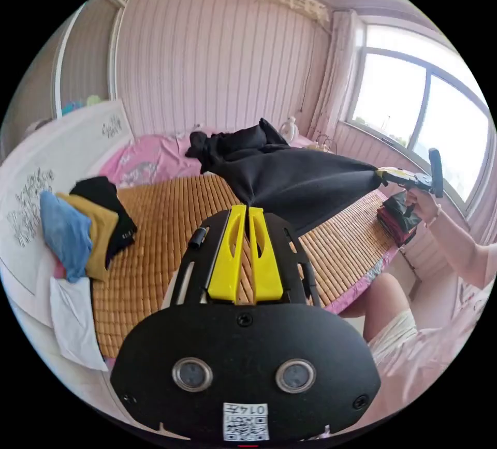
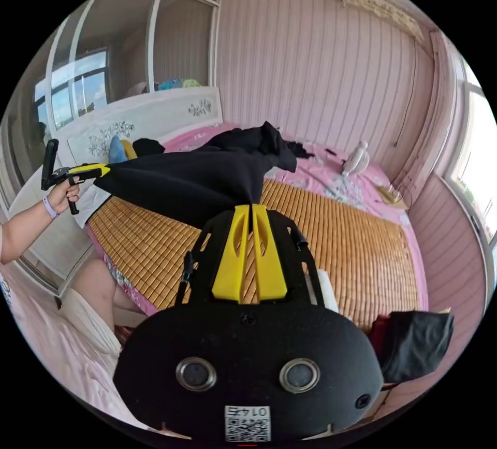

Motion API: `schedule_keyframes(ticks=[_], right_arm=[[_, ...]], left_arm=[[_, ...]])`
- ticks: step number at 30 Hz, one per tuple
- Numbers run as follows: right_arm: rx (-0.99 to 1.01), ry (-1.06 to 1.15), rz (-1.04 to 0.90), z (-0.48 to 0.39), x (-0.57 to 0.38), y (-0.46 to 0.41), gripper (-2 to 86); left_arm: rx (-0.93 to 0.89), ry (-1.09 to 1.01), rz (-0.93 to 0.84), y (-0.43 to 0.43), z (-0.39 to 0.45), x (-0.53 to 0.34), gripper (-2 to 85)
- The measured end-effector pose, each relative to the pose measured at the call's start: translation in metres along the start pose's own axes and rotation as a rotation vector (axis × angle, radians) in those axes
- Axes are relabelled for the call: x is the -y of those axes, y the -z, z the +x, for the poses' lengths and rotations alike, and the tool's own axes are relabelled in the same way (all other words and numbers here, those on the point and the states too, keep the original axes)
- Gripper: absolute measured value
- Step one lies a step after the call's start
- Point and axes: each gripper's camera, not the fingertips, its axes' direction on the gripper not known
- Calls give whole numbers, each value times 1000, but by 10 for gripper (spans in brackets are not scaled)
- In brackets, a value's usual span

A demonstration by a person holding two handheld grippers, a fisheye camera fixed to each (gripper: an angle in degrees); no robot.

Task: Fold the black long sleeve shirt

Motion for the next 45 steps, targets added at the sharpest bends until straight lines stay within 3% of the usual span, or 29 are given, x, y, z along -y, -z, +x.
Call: schedule_keyframes(ticks=[4, 8, 20, 22, 32, 39, 45], right_arm=[[105, -167, -239, 0, -70, -103, 1], [126, -204, -381, -10, -109, -141, -1], [183, -167, -488, -39, -126, -152, 8], [192, -141, -560, -49, -127, -162, 19], [169, -103, -561, -82, -129, -175, 73], [69, -75, -426, -103, -108, -168, 91], [5, -47, -349, -75, -42, -183, 92]], left_arm=[[-81, 238, -253, -98, -29, -107, -10], [-66, 216, -477, -145, -24, -168, -10], [-68, 59, -585, -177, 0, -213, -5], [-88, 92, -591, -181, -2, -221, 2], [-19, 87, -543, -188, 1, -251, 48], [-60, 1, -437, -214, 24, -234, 45], [-155, -59, -371, -290, 53, -188, 47]])
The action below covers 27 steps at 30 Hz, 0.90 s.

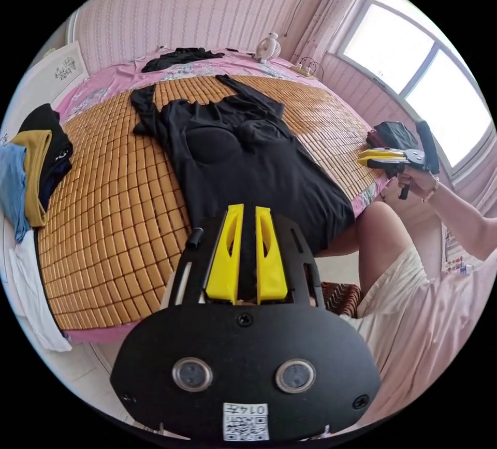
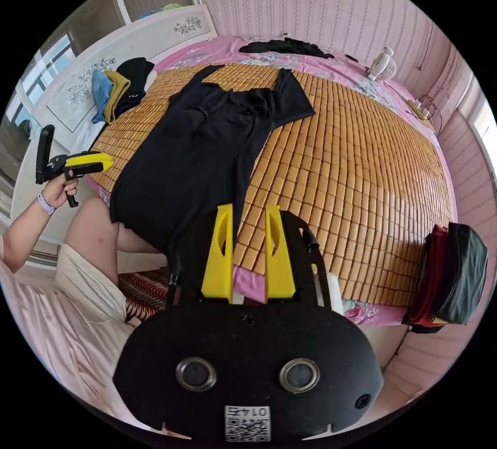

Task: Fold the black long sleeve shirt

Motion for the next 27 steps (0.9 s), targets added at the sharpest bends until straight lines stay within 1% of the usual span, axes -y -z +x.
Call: schedule_keyframes(ticks=[5, 7, 10, 12, 13, 14, 16, 18, 20, 22, 24, 26, 27], right_arm=[[-92, 1, 81, 39, 106, -24, 94], [-141, 10, 102, 54, 167, -55, 106], [-160, -25, 106, 69, 233, -103, 113], [-165, -66, 86, 77, 260, -136, 115], [-176, -85, 64, 80, 272, -157, 117], [-177, -91, 45, 81, 276, -168, 117], [-188, -104, -84, 88, 279, -210, 118], [-136, -95, 5, 90, 265, -208, 108], [-78, -120, 19, 94, 251, -204, 88], [-64, -114, 8, 96, 225, -186, 23], [-46, -115, 22, 98, 195, -163, 10], [-63, -175, 73, 101, 157, -126, 8], [-74, -271, 76, 104, 128, -101, 10]], left_arm=[[17, -33, 39, -79, -2, 83, 50], [43, -17, 36, -107, -10, 108, 50], [94, 22, -1, -153, -26, 138, 48], [85, 30, -79, -182, -33, 148, 43], [59, 19, -69, -191, -35, 149, 39], [46, 8, -82, -197, -36, 150, 34], [47, -25, -97, -205, -34, 152, 28], [40, -14, -89, -214, -34, 151, 23], [27, 13, -92, -223, -33, 153, 18], [17, 21, -105, -230, -33, 156, 16], [9, 20, -121, -237, -33, 159, 14], [-4, 22, -139, -246, -33, 164, 13], [-7, 23, -144, -248, -32, 165, 14]])
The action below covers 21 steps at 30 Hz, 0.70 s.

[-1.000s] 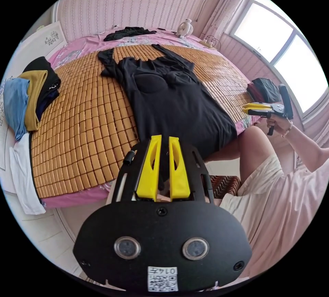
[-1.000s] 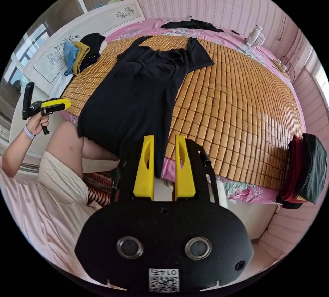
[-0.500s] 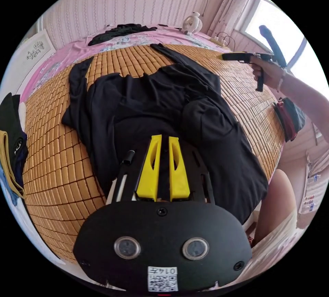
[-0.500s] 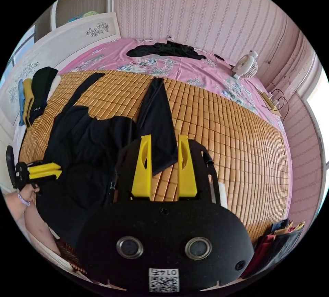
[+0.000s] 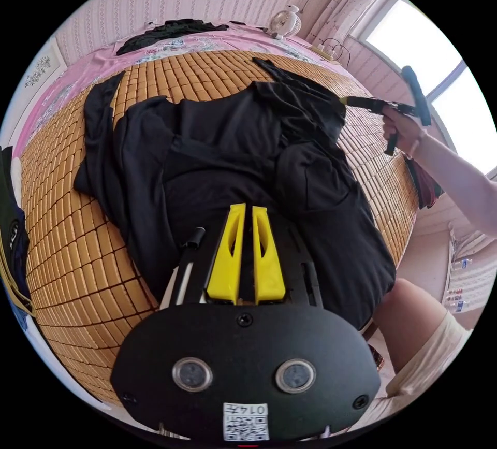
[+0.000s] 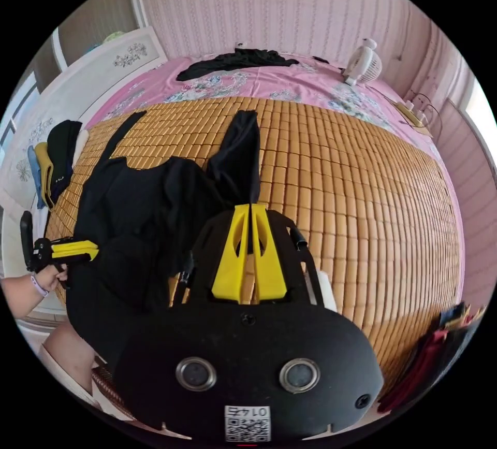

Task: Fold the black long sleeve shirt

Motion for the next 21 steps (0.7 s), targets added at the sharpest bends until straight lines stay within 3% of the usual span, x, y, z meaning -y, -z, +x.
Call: schedule_keyframes(ticks=[4, 7, 12, 21], right_arm=[[58, -238, -126, 20, -95, 46, 30], [-54, -232, -172, 26, -133, 48, 65], [-74, -331, -80, 60, -124, 28, 82], [-77, -413, -1, 88, -62, -52, 85]], left_arm=[[-1, -15, -18, -6, 7, 9, 24], [1, -22, 24, 5, 18, 18, 40], [-9, -113, 137, 19, 52, 55, 64], [-41, -343, 87, -78, 138, 183, 95]])
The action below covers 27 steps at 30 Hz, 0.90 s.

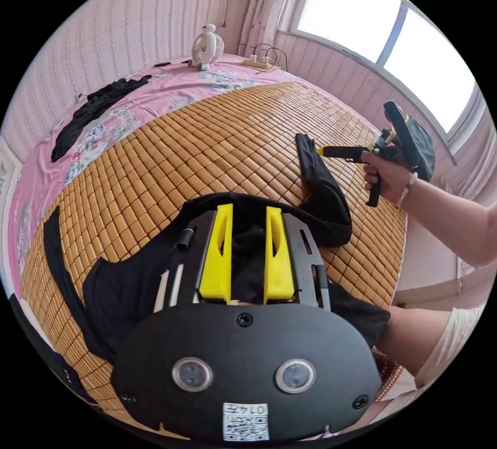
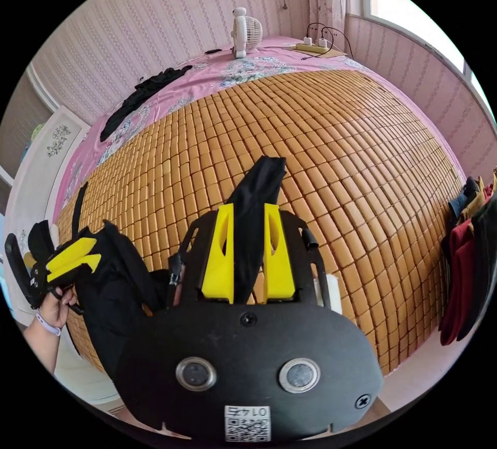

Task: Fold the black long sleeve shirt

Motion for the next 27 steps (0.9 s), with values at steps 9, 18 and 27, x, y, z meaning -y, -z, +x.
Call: schedule_keyframes(ticks=[9, 18, 27], right_arm=[[116, -105, 23, 54, -39, 12, 11], [-108, -123, 100, 115, -126, 154, 18], [-245, -220, -18, 158, -111, 95, 84]], left_arm=[[32, 6, -179, -88, 16, 18, 19], [37, 26, -15, -70, 25, 28, -9], [57, 111, -107, -119, 14, 48, -4]])
